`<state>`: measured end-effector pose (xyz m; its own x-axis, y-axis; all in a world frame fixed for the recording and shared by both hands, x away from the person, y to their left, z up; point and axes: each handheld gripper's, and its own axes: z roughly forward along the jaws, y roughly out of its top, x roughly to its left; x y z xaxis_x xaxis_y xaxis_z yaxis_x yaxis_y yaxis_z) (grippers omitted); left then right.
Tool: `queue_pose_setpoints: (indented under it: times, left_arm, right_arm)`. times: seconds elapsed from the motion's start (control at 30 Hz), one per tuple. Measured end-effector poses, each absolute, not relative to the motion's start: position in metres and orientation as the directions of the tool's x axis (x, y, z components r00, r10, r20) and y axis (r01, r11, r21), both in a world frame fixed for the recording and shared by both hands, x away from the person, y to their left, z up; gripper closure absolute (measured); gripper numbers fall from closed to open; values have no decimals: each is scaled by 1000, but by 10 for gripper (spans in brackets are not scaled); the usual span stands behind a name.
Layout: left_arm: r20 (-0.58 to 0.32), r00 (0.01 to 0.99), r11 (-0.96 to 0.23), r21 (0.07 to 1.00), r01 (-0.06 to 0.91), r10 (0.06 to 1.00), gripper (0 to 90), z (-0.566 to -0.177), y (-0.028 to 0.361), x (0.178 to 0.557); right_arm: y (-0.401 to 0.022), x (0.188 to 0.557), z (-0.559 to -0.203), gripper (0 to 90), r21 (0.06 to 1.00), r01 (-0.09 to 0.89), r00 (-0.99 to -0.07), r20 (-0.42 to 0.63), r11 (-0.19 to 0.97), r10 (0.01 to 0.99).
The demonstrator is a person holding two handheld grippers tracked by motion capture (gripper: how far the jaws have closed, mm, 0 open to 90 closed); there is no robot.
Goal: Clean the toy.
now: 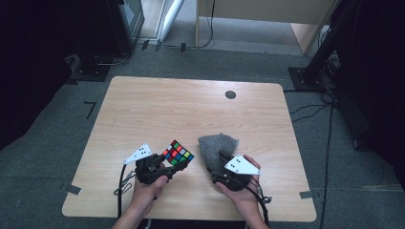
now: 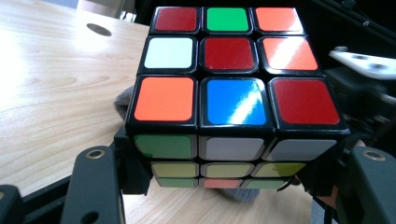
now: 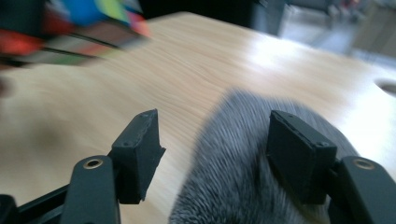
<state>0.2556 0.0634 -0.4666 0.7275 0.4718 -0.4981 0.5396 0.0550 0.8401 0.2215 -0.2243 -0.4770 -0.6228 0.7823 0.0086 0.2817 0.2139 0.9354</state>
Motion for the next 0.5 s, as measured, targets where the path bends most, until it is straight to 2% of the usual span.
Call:
queue_pose_setpoints:
  times: [0.2, 0.37, 0.5]
  left_arm:
    - [-516, 722, 61, 830, 554, 461, 343, -464, 62, 255]
    - [-526, 708, 38, 814, 580, 471, 343, -463, 54, 253]
    - [-537, 705, 22, 802, 597, 462, 343, -462, 47, 250]
  right_arm:
    - [-199, 207, -475, 300, 953, 173, -716, -52, 249, 696]
    - [-188, 199, -472, 280, 959, 119, -721, -95, 257, 686]
    - [-185, 198, -473, 256, 956, 111, -724, -109, 271, 681]
